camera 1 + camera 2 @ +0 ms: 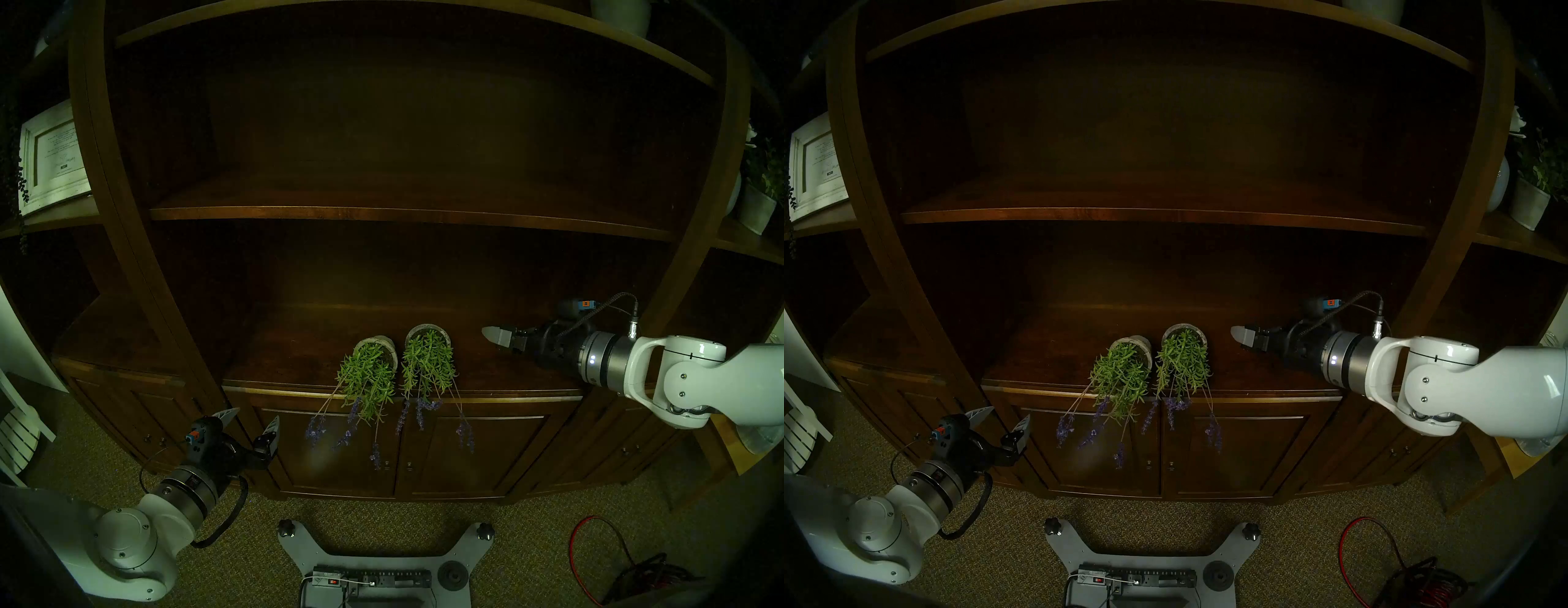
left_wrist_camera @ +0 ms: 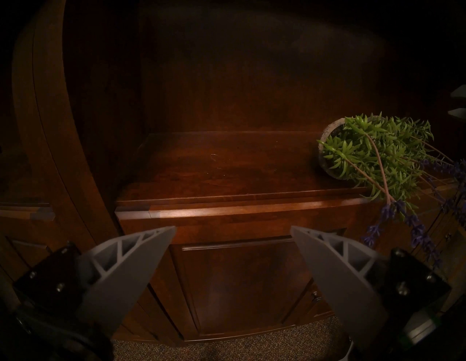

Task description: Place the fake decorative plant upright

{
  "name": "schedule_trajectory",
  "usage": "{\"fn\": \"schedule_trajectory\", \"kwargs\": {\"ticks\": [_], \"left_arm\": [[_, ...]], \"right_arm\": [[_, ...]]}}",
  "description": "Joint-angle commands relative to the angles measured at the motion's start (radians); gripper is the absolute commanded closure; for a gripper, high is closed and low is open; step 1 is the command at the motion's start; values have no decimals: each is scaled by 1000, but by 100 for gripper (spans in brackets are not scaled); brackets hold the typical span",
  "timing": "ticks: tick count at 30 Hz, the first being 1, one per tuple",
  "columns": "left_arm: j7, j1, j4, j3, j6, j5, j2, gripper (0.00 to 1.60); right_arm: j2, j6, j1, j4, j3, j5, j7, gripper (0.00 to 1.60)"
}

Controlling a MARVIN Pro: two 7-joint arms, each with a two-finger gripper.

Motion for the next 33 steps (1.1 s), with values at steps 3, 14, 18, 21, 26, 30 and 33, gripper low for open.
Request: {"fn": "schedule_trajectory", "kwargs": {"ticks": [3, 14, 18, 21, 26, 30, 33], "left_arm": [[1, -7, -6, -7, -4, 1, -1, 0], [1, -8, -6, -6, -4, 1, -1, 0], [1, -8, -6, -6, -4, 1, -1, 0], [1, -8, -6, -6, -4, 1, -1, 0], [1, -9, -6, -5, -4, 1, -1, 0], [1, -9, -6, -5, -4, 1, -1, 0], [0, -9, -6, -5, -4, 1, -1, 0]], "right_arm": [[0, -5, 13, 1, 19, -1, 1, 0], [17, 17, -45, -22, 100, -26, -77, 0], [18, 19, -75, -45, 139, -43, -124, 0], [22, 26, -90, -51, 162, -45, -135, 0], [16, 47, -148, -61, 237, -44, -157, 0], [-10, 56, -201, -66, 297, -44, -163, 0], [-43, 51, -249, -67, 349, -30, -168, 0]]}}
